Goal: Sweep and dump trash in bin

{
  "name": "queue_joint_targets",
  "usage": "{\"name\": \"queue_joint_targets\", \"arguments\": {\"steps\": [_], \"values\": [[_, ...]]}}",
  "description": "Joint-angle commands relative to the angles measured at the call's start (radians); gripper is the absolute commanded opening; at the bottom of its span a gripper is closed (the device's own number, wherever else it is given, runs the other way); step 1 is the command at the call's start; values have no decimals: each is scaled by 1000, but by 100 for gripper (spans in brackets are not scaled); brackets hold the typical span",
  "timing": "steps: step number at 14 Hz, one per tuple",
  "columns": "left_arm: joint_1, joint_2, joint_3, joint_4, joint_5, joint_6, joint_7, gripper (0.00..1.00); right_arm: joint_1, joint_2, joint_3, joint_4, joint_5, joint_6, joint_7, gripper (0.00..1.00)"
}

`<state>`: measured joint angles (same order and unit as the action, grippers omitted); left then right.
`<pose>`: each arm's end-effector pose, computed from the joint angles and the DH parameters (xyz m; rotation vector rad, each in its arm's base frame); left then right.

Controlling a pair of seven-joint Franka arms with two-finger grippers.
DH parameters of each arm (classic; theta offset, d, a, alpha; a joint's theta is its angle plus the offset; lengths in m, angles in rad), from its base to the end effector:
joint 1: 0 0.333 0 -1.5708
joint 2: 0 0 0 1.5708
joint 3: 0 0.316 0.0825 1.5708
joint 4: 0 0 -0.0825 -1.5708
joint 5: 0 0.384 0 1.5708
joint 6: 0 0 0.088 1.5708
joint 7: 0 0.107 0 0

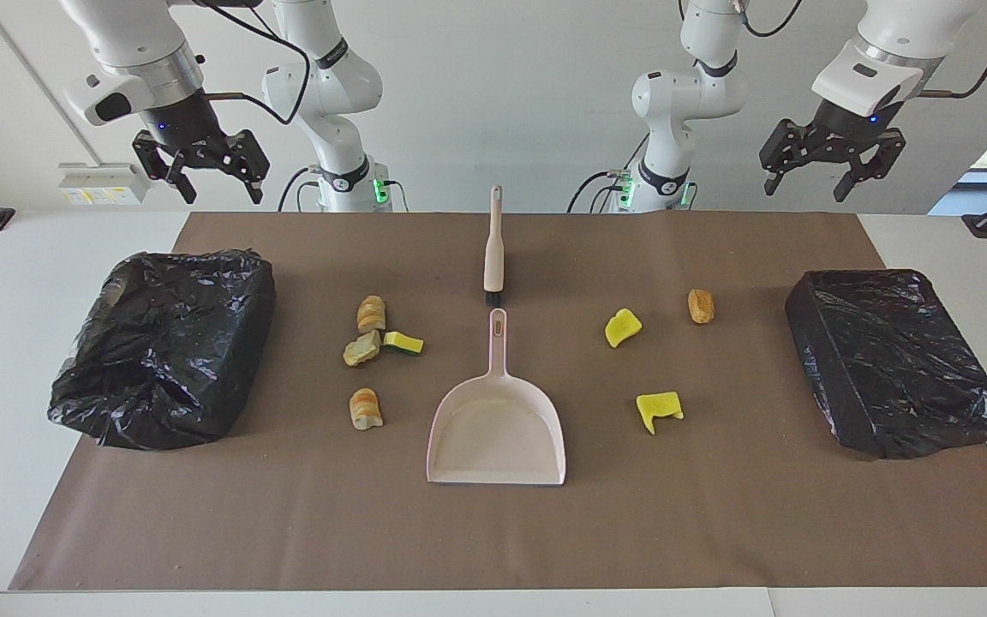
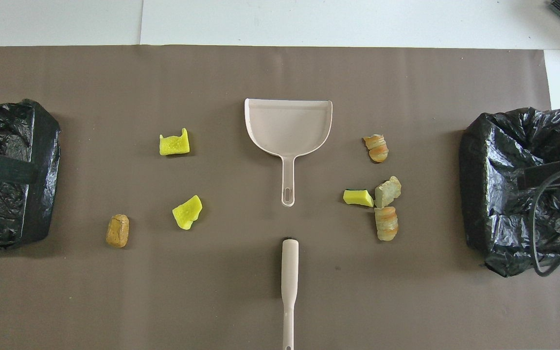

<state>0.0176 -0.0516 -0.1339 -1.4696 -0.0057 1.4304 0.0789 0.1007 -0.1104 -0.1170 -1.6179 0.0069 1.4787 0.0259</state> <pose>0.5187 -0.0636 0.6867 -3.1255 0.3071 -0.0188 0.5102 -0.0113 0.6529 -3.1210 0.0636 0.0463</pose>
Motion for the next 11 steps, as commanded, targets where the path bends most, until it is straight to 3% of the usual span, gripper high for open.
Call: {"name": "queue_joint_targets", "arguments": {"steps": [1,11], "values": [[4,-5,-4,2,-2,-19,4,100,-4,-21,10,-13,2,-29,-27,100],[10,-5,-4,2,-2,-8,1,100,-4,-21,7,-13,2,-29,-27,100]]}}
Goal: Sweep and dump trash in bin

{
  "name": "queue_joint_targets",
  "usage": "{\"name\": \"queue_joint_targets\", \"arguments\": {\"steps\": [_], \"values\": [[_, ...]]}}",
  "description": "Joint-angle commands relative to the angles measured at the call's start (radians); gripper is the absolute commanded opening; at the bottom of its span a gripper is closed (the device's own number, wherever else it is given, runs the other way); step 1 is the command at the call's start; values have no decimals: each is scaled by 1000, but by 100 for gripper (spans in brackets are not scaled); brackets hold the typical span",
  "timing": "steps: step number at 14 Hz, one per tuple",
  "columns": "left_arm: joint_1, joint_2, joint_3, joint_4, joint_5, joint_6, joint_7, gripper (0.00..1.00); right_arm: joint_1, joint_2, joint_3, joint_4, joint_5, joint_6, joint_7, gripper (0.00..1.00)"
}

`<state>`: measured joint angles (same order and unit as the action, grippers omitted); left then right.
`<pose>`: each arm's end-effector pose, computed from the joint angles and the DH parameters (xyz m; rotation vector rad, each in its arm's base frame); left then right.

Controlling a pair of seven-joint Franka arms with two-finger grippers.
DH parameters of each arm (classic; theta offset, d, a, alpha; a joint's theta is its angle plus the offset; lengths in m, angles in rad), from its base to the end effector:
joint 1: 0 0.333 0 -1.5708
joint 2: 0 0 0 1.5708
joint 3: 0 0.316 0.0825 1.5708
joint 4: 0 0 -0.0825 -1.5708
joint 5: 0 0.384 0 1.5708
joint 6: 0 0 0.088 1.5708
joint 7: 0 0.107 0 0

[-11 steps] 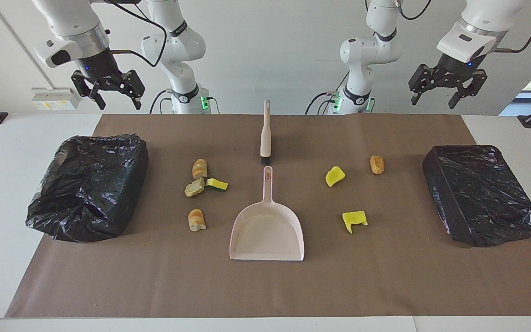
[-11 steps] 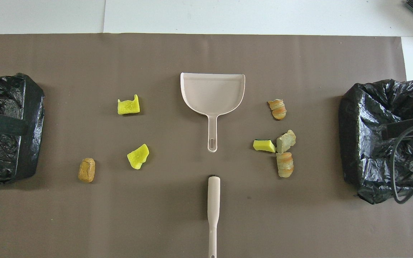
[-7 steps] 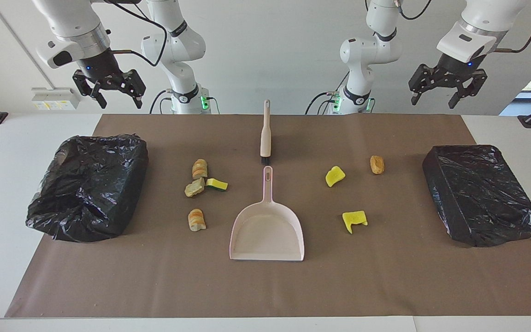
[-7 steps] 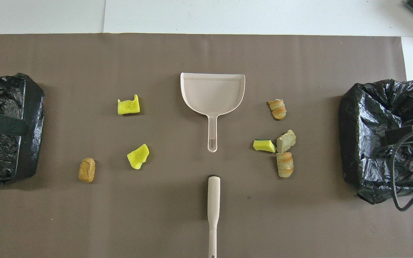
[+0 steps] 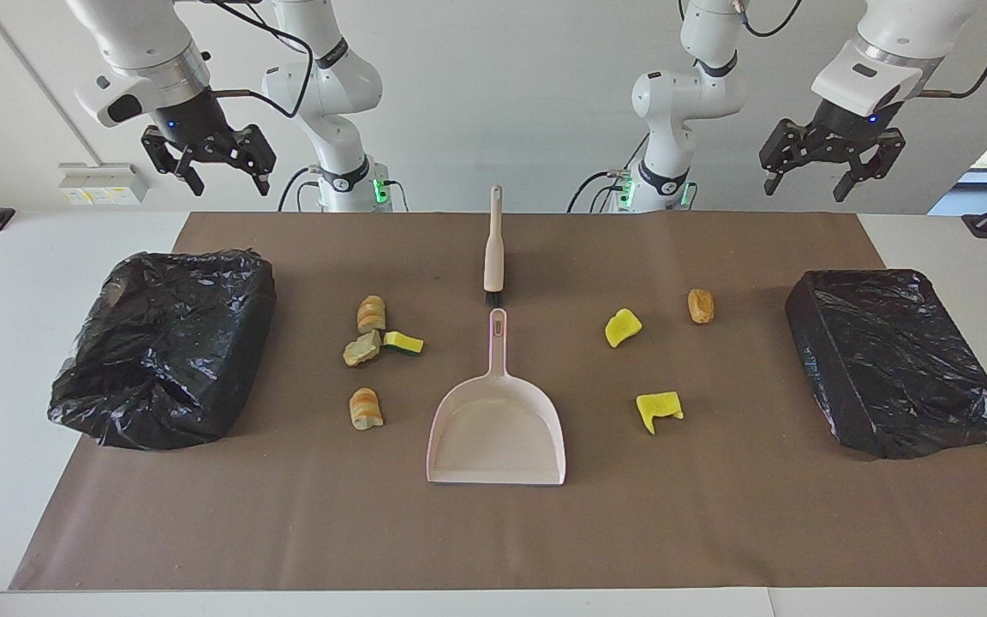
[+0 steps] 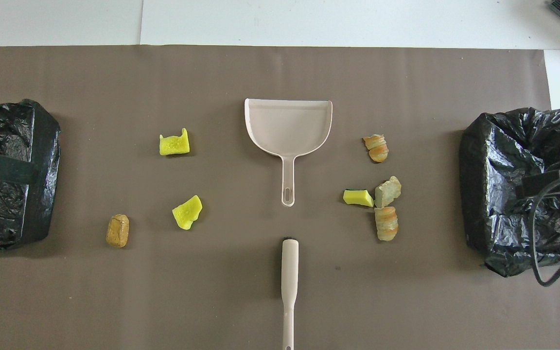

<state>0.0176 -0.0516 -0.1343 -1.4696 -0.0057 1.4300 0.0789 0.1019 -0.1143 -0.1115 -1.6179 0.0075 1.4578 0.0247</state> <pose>0.5186 -0.0638 0.6866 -3.1254 0.3077 -0.0181 0.5067 -0.0077 0.6532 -3.1205 0.0509 0.0728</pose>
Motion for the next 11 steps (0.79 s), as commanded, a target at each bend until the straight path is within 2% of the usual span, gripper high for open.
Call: {"name": "queue_joint_targets", "arguments": {"steps": [1,11], "values": [[12,-5,-4,2,-2,-8,1,100,-5,-18,1,-13,2,-8,-26,100],[12,-7,-4,-12,-8,35,-5,100,-5,-18,1,-13,2,-8,-26,100]]}}
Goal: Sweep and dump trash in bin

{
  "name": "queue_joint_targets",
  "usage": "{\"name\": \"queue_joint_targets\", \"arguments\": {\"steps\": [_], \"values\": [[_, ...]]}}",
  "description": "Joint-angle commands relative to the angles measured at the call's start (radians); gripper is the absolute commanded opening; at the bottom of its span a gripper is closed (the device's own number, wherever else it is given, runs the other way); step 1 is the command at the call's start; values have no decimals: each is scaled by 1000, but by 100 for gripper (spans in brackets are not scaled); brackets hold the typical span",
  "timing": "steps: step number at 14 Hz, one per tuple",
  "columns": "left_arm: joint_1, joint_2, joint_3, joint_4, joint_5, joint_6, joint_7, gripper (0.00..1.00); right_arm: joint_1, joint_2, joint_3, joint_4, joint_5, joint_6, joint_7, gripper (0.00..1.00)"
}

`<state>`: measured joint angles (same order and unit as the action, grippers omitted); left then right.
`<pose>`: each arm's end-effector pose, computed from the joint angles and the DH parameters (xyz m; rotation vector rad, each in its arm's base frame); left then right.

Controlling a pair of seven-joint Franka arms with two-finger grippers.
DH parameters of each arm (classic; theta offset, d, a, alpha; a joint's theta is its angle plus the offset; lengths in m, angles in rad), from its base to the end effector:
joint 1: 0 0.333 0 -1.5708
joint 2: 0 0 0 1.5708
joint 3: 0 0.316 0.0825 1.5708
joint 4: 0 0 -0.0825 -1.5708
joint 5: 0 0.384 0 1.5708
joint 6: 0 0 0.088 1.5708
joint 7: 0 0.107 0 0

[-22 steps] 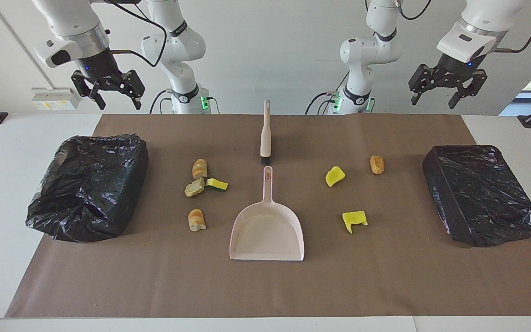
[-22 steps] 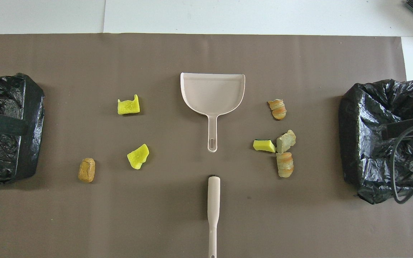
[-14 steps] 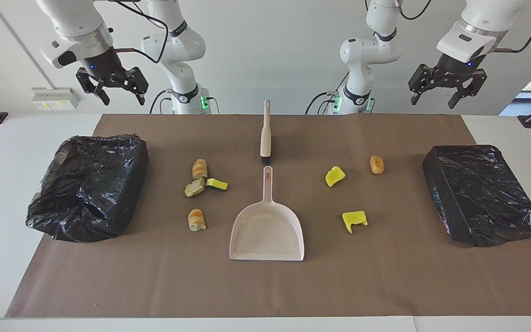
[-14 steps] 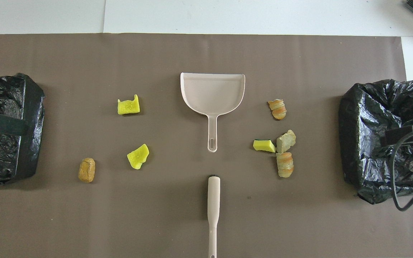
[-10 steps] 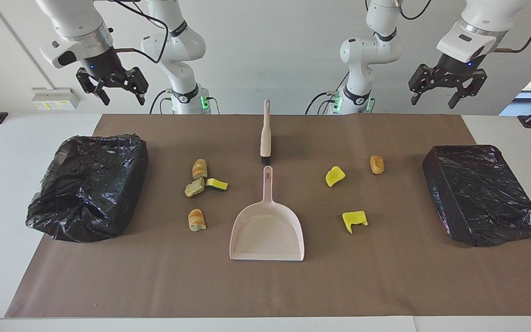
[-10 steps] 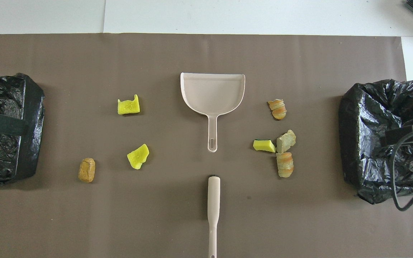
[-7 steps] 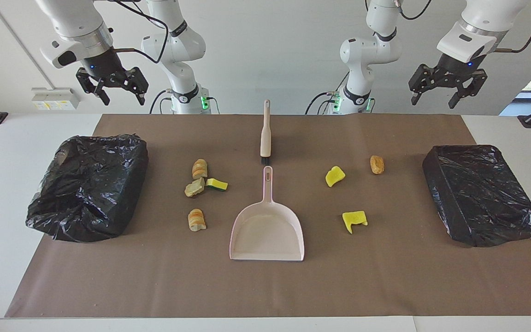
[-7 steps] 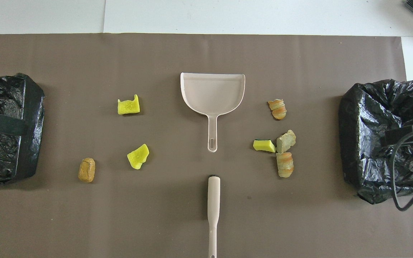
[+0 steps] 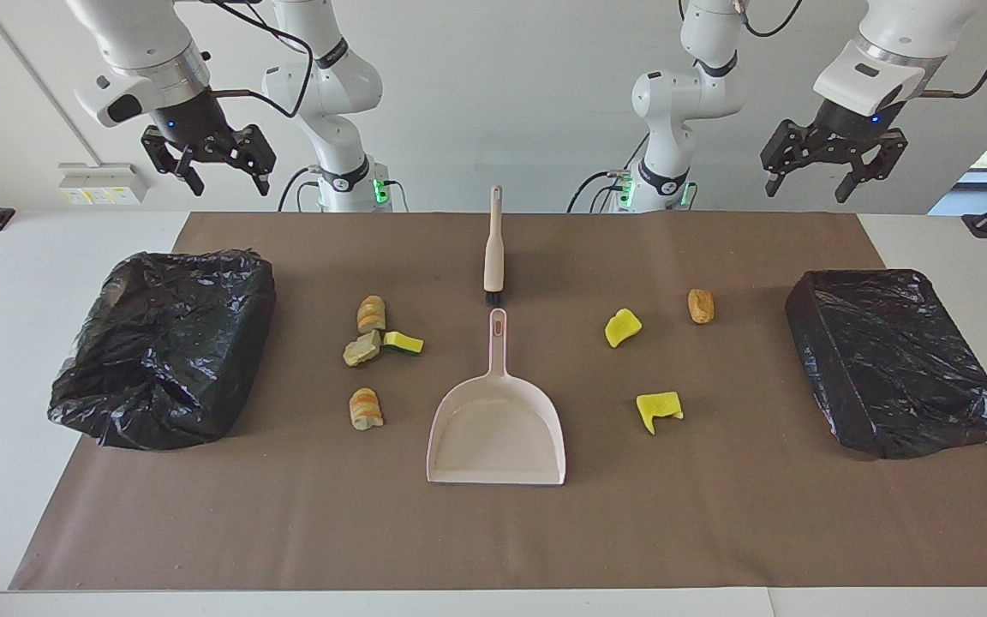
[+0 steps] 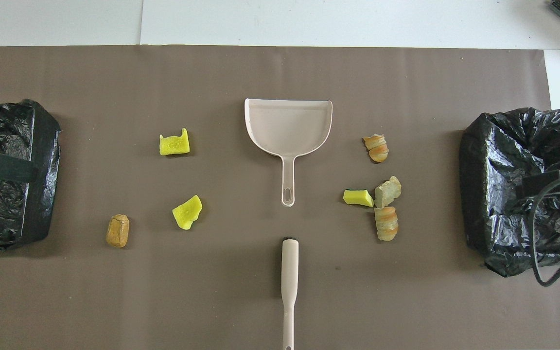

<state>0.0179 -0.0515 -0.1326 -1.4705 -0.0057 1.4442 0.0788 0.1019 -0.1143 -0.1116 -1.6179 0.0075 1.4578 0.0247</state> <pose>0.5203 -0.0629 0.6874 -3.1258 0.3045 -0.0389 0.5067 -0.0077 0.6532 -3.1205 0.0510 0.0728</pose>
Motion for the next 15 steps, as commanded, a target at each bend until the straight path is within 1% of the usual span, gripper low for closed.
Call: {"name": "queue_joint_targets", "arguments": {"steps": [1,13,15], "values": [[11,-7,-5,-11,-8,21,-7,100,-5,-18,1,-13,2,-8,-26,100],[8,-7,-5,-10,-8,21,-7,100,-5,-18,1,-13,2,-8,-26,100],[10,-7,-5,-10,-8,21,-4,100,-4,-28,6,-13,2,-89,-26,100]]}}
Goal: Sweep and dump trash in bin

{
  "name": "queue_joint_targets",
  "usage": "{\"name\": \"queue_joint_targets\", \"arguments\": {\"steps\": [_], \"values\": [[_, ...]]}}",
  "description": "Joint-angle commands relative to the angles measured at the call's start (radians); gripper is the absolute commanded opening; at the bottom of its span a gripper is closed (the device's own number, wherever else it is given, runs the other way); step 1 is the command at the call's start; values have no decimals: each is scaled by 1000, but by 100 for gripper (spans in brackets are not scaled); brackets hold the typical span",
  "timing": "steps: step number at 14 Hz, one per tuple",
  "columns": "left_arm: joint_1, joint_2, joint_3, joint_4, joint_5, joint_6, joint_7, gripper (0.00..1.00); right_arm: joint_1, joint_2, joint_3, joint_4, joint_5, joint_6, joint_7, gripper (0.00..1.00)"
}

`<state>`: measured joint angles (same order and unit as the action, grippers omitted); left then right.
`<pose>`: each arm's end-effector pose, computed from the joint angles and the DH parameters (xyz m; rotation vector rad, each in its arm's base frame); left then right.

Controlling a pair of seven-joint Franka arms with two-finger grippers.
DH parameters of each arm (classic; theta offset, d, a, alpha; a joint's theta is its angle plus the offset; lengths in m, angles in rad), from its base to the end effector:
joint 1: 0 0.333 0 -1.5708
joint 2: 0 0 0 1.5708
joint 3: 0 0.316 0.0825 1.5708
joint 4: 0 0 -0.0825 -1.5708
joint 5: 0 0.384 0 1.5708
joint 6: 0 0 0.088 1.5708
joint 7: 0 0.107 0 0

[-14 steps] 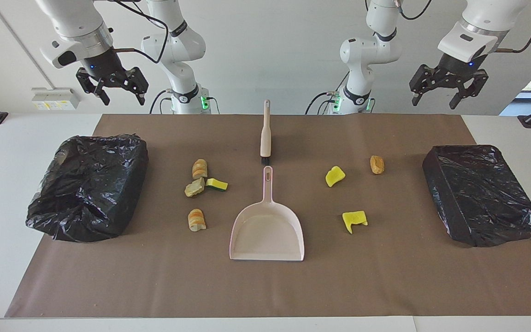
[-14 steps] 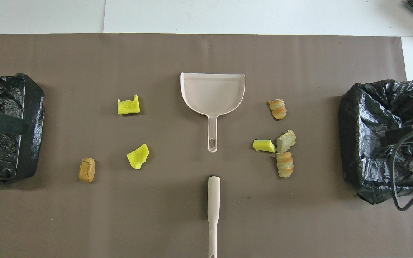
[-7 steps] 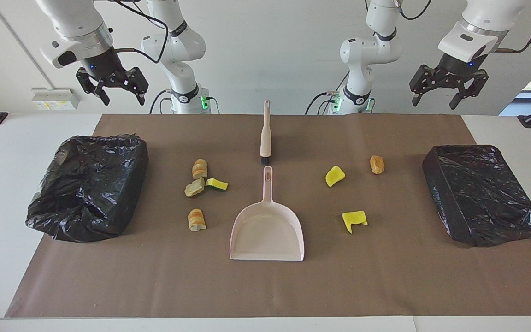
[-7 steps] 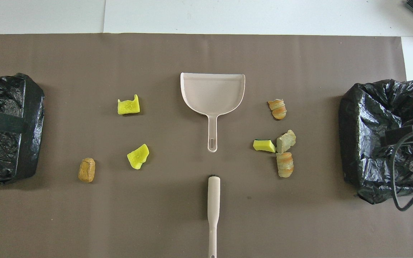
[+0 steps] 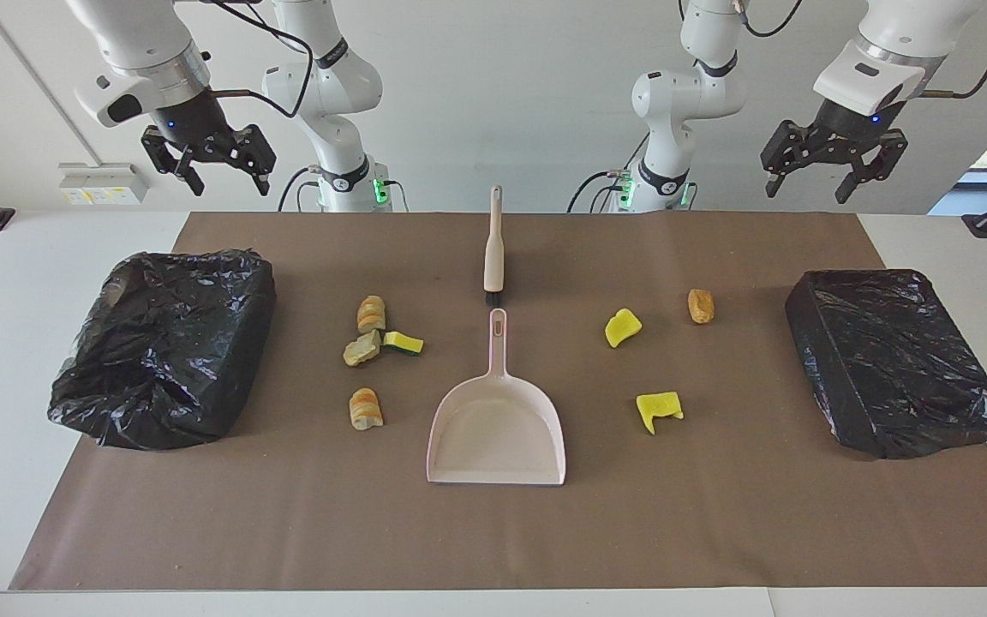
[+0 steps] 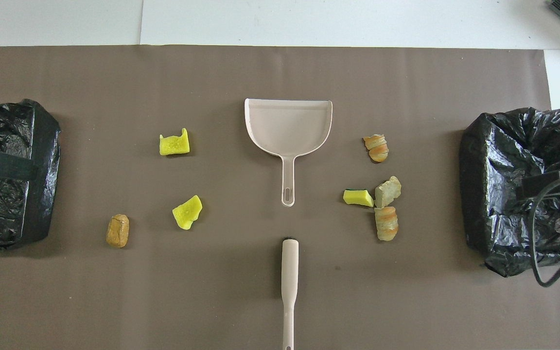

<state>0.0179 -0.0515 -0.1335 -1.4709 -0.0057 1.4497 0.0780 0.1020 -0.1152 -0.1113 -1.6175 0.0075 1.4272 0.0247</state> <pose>0.5208 -0.0635 0.6878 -3.1258 0.3046 -0.0469 0.5030 -0.0075 0.6513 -3.1193 0.0499 0.1186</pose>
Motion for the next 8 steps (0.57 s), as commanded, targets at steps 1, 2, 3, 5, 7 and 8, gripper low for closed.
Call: {"name": "queue_joint_targets", "arguments": {"steps": [1,2,3,5,7,8], "values": [[10,-7,-5,-9,-8,14,-6,100,5,-29,9,-13,2,-73,-28,100],[11,-7,-5,-9,-8,15,-7,100,15,-30,16,-13,-1,-74,-35,100],[11,-7,-5,-9,-8,14,-9,100,16,-43,18,-28,0,-70,-60,100],[7,-7,-5,-11,-10,5,-12,100,18,-44,19,-73,3,16,-58,100],[-4,-8,-12,-14,-10,14,-23,100,57,7,22,-104,8,135,-49,100],[-4,-14,-15,-23,-13,17,-26,100,86,52,22,-102,9,188,-33,100]]}}
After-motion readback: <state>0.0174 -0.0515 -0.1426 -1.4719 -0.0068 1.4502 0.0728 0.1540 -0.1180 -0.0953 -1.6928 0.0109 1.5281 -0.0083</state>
